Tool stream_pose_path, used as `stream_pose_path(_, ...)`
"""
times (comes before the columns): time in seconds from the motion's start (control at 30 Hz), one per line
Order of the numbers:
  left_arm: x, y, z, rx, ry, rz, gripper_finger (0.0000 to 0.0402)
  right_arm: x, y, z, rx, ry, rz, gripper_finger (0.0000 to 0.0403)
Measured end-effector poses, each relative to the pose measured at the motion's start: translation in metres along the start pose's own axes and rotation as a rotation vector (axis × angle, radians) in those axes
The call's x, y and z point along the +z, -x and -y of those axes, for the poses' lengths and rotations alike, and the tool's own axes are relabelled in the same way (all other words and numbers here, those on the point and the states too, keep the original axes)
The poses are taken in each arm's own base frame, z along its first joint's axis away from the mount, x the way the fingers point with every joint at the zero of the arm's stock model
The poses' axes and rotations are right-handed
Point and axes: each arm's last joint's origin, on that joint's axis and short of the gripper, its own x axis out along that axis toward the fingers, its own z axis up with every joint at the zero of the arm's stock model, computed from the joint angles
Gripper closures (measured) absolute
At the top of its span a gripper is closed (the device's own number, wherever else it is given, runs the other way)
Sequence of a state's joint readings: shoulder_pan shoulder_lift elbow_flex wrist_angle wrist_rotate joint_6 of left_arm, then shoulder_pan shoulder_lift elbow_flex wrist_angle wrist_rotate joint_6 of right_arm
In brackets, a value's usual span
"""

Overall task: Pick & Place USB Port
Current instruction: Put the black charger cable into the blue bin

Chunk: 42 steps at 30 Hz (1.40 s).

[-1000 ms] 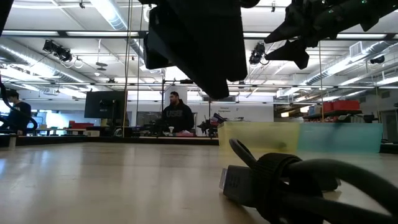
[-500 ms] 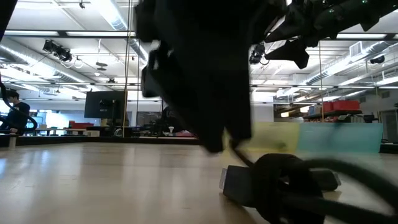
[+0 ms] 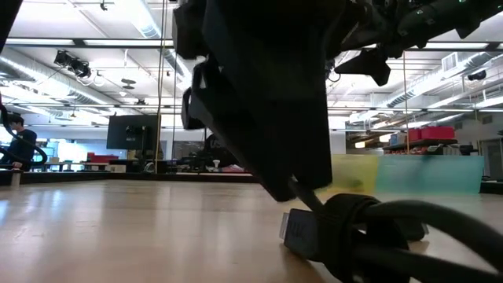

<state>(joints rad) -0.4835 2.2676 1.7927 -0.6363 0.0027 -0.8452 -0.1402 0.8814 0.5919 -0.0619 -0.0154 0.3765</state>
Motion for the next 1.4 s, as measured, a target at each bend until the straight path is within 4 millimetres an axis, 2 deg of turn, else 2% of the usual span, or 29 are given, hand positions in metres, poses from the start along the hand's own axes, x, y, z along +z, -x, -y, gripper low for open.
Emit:
stream_pose_path(0.23,0.0,-0.005,-0.001,0.004,-0.022,-0.005,0.0388,0.0,0.0,0.0,0.0,0.0,0.0,0.0163)
stream_pose_path(0.43,0.001,-0.004,-0.003,0.018,-0.046,0.0,0.0396,-0.001,0.0,0.0,-0.002,0.0,-0.006,0.0163)
stream_pose_path(0.57,0.004,0.009,-0.011,0.108,-0.06,0.019,0.0397,-0.001,0.0,0.0,-0.005,0.016,-0.011,0.0163)
stream_pose_path(0.77,0.01,0.045,-0.026,0.302,-0.077,0.077,0.0399,-0.002,0.0,0.001,-0.008,0.018,-0.02,0.0163)
stream_pose_path(0.9,0.019,0.084,-0.034,0.419,-0.098,0.184,0.04,-0.002,0.0,0.0,0.003,0.001,-0.026,0.0163)
stream_pose_path(1.17,0.038,0.159,-0.051,0.594,-0.124,0.465,0.04,-0.007,-0.001,-0.011,0.15,-0.028,-0.09,0.0163)
stream_pose_path(1.27,0.046,0.179,-0.056,0.632,-0.139,0.545,0.04,-0.008,-0.004,-0.018,0.176,-0.032,-0.073,0.0163)
stream_pose_path(1.4,0.057,0.192,-0.059,0.636,-0.191,0.609,0.04,-0.008,-0.012,-0.027,0.261,-0.013,-0.001,0.0163)
